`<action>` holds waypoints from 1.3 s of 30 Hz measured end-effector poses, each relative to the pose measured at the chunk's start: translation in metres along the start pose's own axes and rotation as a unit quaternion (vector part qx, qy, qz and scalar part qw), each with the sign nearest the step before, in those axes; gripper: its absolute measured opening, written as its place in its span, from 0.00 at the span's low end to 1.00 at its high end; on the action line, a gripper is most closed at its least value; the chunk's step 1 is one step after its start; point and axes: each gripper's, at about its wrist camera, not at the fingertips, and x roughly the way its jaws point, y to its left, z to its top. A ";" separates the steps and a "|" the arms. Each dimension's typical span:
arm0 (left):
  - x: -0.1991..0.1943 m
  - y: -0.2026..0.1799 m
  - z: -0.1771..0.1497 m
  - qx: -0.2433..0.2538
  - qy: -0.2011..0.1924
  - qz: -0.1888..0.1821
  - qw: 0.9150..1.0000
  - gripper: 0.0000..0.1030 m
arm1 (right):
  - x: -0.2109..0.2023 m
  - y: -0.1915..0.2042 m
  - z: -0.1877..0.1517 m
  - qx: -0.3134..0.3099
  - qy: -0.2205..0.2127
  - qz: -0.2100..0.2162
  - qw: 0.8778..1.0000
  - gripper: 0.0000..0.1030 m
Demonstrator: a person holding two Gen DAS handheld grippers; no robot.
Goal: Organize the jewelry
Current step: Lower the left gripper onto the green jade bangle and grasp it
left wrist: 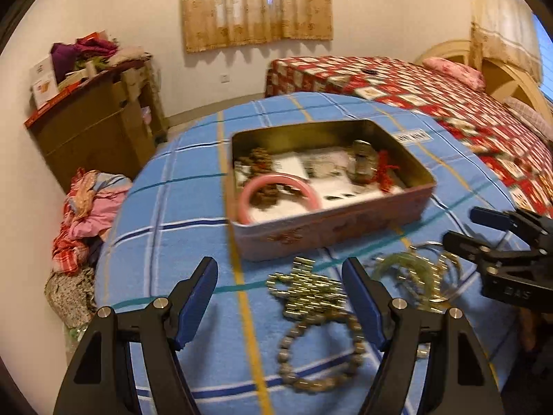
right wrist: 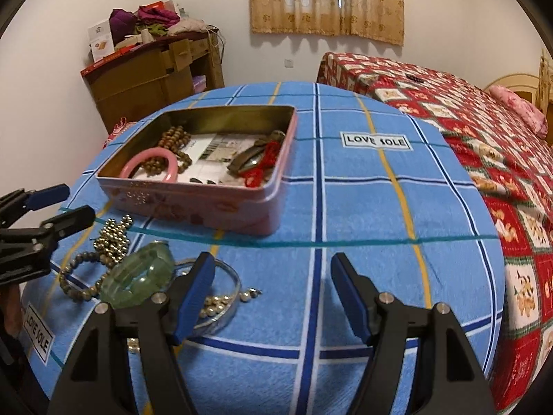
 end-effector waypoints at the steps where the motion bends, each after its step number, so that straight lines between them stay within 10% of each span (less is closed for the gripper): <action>1: 0.001 -0.006 -0.001 0.007 0.004 -0.004 1.000 0.72 | 0.000 -0.001 -0.001 0.001 0.000 -0.001 1.000 0.70; 11: 0.021 -0.034 -0.011 0.066 0.029 -0.004 0.997 0.72 | 0.002 0.005 -0.010 -0.004 0.005 0.004 1.000 0.70; 22: 0.019 -0.040 -0.010 0.071 0.033 -0.060 0.995 0.11 | 0.003 0.006 -0.012 -0.005 0.006 -0.001 1.000 0.73; 39: -0.023 0.013 0.010 -0.015 -0.023 -0.068 0.997 0.10 | 0.001 0.006 -0.011 -0.004 0.001 0.003 1.000 0.74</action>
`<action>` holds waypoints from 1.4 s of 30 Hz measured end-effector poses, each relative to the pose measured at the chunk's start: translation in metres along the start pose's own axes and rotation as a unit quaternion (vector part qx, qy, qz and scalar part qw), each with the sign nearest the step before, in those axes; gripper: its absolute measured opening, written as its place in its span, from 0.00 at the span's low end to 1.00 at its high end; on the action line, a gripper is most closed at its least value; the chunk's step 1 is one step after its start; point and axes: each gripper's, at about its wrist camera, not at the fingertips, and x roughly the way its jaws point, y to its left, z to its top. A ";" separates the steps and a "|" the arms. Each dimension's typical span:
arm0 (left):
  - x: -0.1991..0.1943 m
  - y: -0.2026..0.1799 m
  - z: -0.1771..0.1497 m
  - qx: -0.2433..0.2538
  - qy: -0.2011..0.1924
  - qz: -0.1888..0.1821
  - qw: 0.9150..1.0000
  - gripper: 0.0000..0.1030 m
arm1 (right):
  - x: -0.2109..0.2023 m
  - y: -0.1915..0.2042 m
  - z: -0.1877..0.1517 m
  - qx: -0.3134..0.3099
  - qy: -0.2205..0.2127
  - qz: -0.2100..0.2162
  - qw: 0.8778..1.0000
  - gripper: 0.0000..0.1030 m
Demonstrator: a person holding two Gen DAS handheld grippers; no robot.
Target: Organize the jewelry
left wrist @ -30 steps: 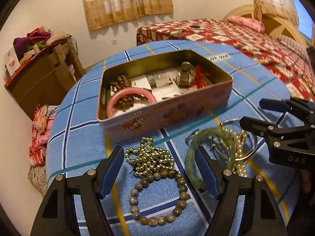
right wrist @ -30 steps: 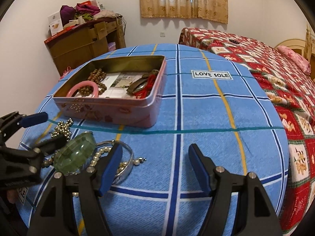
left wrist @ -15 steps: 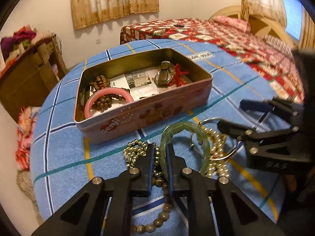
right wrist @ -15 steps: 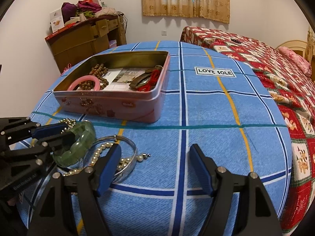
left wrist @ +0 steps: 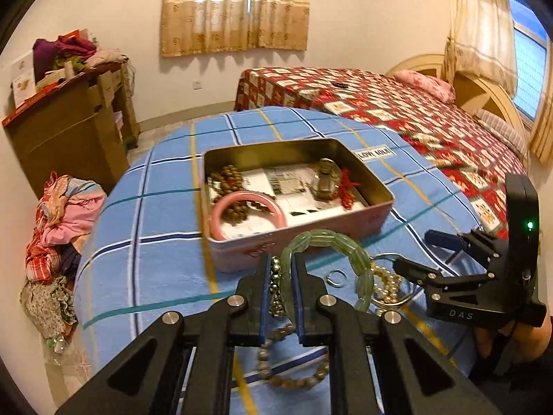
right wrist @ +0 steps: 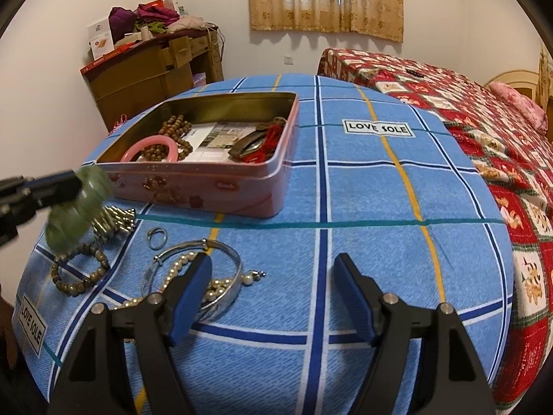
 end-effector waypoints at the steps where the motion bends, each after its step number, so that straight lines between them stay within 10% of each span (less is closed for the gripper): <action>1: 0.000 0.003 0.001 -0.004 0.000 0.002 1.000 0.10 | 0.000 0.001 0.000 0.000 0.000 0.000 1.000 0.74; 20: 0.036 0.033 -0.020 -0.027 0.058 0.027 0.998 0.12 | 0.000 0.007 -0.001 -0.010 0.001 0.011 1.000 0.73; 40: 0.006 0.032 -0.001 -0.015 0.016 -0.001 1.000 0.05 | 0.000 0.008 -0.002 -0.011 0.002 0.016 1.000 0.64; 42: 0.010 0.031 -0.001 -0.017 0.021 0.006 1.000 0.32 | 0.000 0.008 -0.003 -0.010 0.003 0.016 1.000 0.64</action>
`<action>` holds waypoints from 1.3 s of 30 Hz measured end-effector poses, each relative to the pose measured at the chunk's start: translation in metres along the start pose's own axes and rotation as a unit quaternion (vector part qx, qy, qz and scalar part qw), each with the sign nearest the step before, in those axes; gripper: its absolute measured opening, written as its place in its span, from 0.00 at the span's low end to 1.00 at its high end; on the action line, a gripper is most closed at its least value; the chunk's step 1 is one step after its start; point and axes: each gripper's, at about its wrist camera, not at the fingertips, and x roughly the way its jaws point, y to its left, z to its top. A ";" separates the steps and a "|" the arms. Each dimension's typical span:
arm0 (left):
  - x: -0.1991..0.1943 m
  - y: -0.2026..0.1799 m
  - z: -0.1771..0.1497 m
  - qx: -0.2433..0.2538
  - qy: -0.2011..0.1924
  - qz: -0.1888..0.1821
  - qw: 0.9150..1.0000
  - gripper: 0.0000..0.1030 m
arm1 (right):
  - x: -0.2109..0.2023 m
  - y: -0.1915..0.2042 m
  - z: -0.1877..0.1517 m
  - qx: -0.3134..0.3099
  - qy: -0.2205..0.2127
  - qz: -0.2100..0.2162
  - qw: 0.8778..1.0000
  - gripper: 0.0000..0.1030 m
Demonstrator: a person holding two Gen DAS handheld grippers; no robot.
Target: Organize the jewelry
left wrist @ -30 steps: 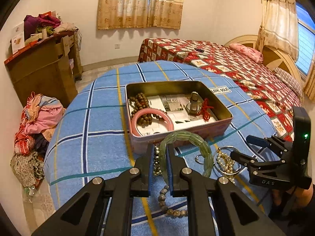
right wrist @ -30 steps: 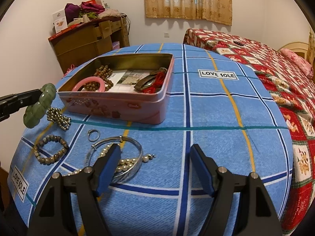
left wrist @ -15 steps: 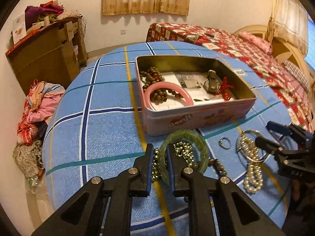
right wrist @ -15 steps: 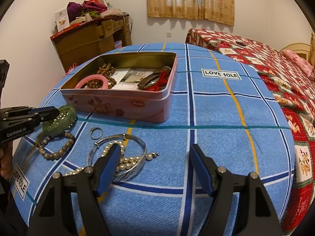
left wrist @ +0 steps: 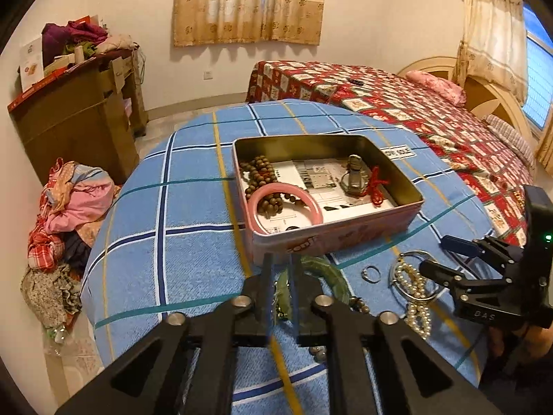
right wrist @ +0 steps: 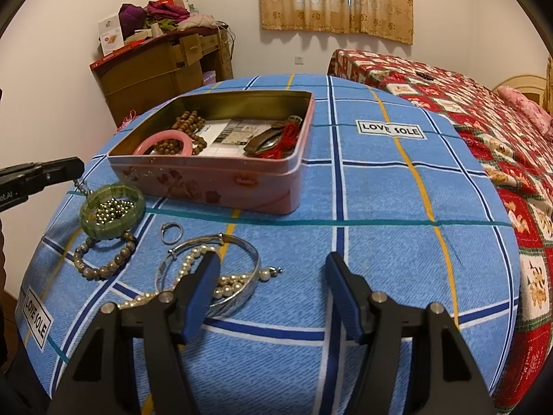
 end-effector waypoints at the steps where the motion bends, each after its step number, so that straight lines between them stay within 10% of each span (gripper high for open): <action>1: 0.002 0.000 -0.001 -0.002 0.003 0.000 1.000 0.45 | 0.000 0.000 0.000 0.000 0.000 0.000 1.000 0.64; 2: 0.001 0.000 -0.003 -0.007 -0.003 0.005 1.000 0.60 | 0.000 0.000 0.000 0.000 0.000 0.000 1.000 0.64; 11: 0.004 0.014 -0.010 -0.013 0.012 0.031 0.999 0.60 | 0.001 -0.001 -0.001 0.001 0.002 0.000 1.000 0.65; 28: 0.023 0.007 -0.032 0.006 0.043 0.036 0.998 0.43 | 0.001 0.000 -0.001 -0.004 0.002 -0.002 1.000 0.65; 32: 0.031 -0.006 -0.033 0.031 0.055 0.027 0.998 0.05 | 0.001 0.002 -0.001 -0.008 0.002 -0.002 1.000 0.65; 39: -0.001 0.004 -0.016 0.015 0.018 0.027 0.999 0.04 | 0.002 0.002 0.000 -0.008 0.004 0.003 1.000 0.65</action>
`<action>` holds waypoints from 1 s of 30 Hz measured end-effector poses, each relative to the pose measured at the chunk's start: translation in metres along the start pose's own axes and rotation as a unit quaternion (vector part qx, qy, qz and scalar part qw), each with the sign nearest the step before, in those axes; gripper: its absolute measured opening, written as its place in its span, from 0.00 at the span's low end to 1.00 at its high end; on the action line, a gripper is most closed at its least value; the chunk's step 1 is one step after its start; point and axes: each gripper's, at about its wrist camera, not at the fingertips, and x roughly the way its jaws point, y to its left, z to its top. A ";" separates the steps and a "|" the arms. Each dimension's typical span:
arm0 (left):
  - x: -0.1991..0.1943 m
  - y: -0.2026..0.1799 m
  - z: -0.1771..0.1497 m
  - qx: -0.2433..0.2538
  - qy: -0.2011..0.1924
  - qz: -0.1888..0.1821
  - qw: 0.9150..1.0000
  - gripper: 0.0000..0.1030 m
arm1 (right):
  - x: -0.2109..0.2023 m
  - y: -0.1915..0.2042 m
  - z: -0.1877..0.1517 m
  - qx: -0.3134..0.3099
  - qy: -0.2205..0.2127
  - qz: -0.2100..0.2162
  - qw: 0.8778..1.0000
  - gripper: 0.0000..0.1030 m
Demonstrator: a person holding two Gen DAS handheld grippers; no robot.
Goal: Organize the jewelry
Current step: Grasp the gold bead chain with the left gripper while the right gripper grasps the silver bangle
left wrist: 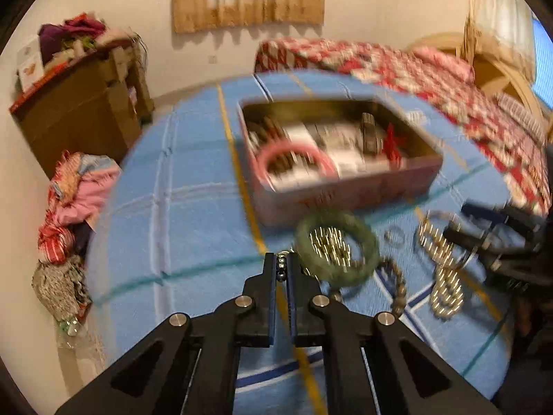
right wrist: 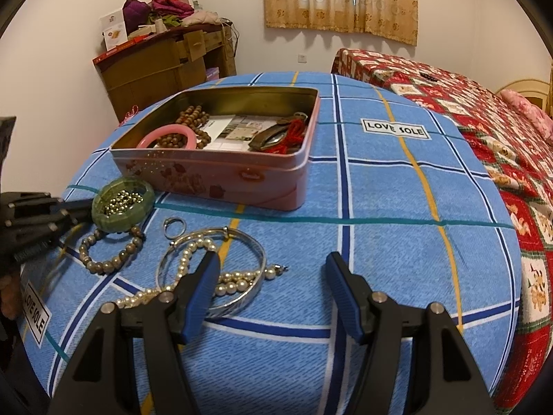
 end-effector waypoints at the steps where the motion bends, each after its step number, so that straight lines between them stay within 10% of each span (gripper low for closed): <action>1: -0.012 0.004 0.006 -0.006 -0.014 -0.004 1.000 0.04 | 0.000 0.000 0.000 0.001 -0.001 0.001 1.000 0.64; 19: -0.062 -0.002 0.033 -0.013 -0.081 -0.037 0.996 0.04 | -0.003 0.015 0.002 -0.014 -0.001 0.029 0.999 0.66; 30: -0.051 -0.002 0.028 -0.016 -0.065 -0.039 0.997 0.04 | 0.002 0.034 0.006 -0.045 0.012 0.047 0.998 0.85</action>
